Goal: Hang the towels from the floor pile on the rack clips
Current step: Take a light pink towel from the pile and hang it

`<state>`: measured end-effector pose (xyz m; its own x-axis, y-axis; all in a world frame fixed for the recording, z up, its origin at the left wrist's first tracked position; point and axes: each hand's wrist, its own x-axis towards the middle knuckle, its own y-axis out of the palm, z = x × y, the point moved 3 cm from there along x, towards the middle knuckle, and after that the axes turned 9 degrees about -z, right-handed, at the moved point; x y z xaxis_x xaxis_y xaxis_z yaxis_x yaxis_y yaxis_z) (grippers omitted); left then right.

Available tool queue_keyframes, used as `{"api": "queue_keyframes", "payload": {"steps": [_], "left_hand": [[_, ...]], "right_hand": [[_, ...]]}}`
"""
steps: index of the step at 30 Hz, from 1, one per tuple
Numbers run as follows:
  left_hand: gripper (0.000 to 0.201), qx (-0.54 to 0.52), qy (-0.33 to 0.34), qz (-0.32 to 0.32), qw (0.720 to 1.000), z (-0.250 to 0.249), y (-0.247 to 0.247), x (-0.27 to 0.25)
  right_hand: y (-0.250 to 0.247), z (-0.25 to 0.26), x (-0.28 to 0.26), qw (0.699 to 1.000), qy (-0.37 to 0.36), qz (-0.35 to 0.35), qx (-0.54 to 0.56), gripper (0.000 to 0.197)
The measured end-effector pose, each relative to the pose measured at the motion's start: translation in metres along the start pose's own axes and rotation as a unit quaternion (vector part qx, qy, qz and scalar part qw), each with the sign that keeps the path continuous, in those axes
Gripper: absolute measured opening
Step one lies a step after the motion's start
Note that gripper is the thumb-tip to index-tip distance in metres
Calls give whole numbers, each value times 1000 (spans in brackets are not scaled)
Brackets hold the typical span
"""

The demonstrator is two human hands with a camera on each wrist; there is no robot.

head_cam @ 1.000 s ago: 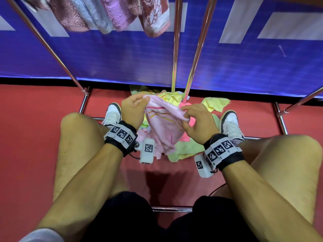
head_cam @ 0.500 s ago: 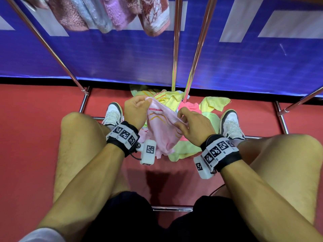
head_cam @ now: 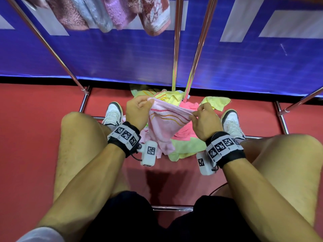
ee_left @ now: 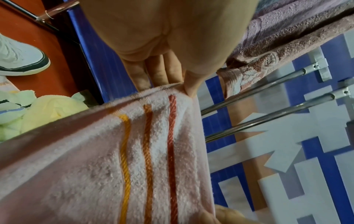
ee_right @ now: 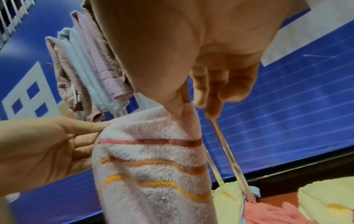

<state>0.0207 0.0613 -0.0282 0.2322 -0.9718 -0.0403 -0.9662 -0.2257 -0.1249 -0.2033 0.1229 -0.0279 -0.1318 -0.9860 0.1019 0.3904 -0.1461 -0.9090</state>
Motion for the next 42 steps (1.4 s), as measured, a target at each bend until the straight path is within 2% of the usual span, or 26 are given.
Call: {"api": "queue_keyframes", "payload": {"steps": [1, 3, 6, 8, 11, 14, 18, 22, 25, 29, 32, 35, 38, 42], "left_hand": [[4, 8, 1, 11, 1000, -1, 2, -2], [13, 11, 5, 19, 1000, 0, 5, -4], [11, 7, 2, -6, 1000, 2, 4, -1], [13, -16, 1, -18, 1000, 0, 2, 1], [11, -41, 24, -10, 999, -4, 3, -1], [12, -44, 25, -7, 999, -5, 3, -3], [26, -71, 5, 15, 997, -7, 4, -4], [35, -100, -15, 45, 994, -12, 6, -6], [33, -101, -18, 34, 994, -14, 5, -7], [17, -53, -7, -6, 999, -9, 3, -4], [18, -21, -4, -4, 1000, -7, 7, -8], [19, 4, -7, 9, 1000, -3, 13, -13], [5, 23, -23, 29, 999, 2, 17, -18], [8, 33, -27, 47, 998, 0, 21, -23]], "right_hand": [[-1, -2, 1, 1000, 1, 23, 1, 28], [-2, -5, 2, 1000, 5, 25, 12, 28], [-6, -6, 2, 993, 47, -44, 101, 17], [-12, -6, 1, 971, 99, -98, 192, 8], [-15, -5, 2, 932, 122, -156, 302, 32], [-13, -10, 6, 908, 135, -138, 371, 42], [-12, -10, 8, 914, 100, -113, 377, 9], [-13, -9, 9, 902, 88, -123, 405, 23], [-13, -8, 9, 899, 97, -129, 408, 25], [-15, -9, 7, 937, 93, -164, 294, 31], [-13, -9, 4, 955, 92, -156, 237, 20], [-13, -3, -1, 962, 78, -136, 225, 13], [-9, 3, -2, 957, 85, -111, 255, 18], [-11, 9, -2, 927, 121, -102, 340, 15]]}}
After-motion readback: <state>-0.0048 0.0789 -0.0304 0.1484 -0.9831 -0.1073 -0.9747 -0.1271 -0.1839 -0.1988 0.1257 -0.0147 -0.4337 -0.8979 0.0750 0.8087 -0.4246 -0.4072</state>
